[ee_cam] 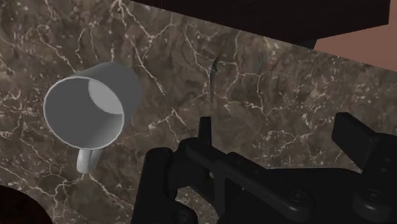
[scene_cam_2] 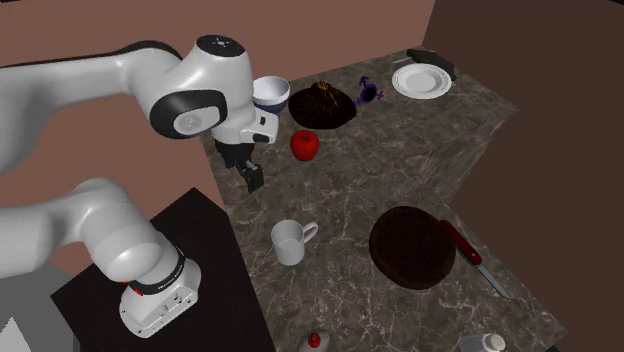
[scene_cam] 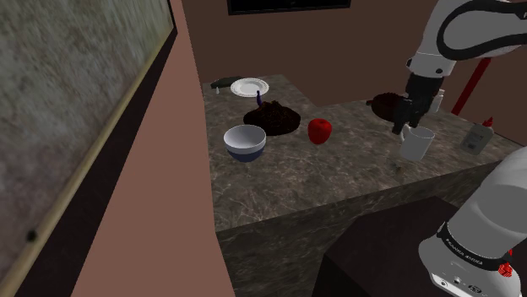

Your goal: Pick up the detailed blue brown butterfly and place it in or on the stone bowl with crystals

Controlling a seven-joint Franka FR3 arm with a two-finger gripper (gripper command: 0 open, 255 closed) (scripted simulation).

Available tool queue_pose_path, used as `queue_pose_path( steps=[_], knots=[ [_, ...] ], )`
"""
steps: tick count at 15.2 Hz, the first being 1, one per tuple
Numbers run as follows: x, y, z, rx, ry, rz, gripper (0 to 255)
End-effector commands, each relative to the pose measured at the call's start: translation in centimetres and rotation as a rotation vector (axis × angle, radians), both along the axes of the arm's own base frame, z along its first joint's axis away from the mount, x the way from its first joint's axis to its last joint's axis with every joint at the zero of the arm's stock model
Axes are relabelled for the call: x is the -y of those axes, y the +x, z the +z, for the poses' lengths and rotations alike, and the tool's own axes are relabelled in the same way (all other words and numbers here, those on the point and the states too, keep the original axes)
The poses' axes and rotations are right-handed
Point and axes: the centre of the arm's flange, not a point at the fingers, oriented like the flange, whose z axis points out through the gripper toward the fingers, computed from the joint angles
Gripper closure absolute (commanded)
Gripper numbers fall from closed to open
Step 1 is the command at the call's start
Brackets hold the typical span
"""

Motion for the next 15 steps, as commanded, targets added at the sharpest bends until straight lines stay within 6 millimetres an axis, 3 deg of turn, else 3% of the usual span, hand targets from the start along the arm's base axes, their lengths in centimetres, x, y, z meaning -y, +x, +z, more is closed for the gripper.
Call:
queue_pose_path(
  steps=[1,7,15],
  knots=[
    [1.6,-0.6,-2.7,0.006,0.026,-0.041,0],
    [4.5,-2.4,-10.5,0.014,0.104,-0.159,0],
    [3.7,-2.4,-14.7,0.014,0.106,-0.163,0]
  ],
)
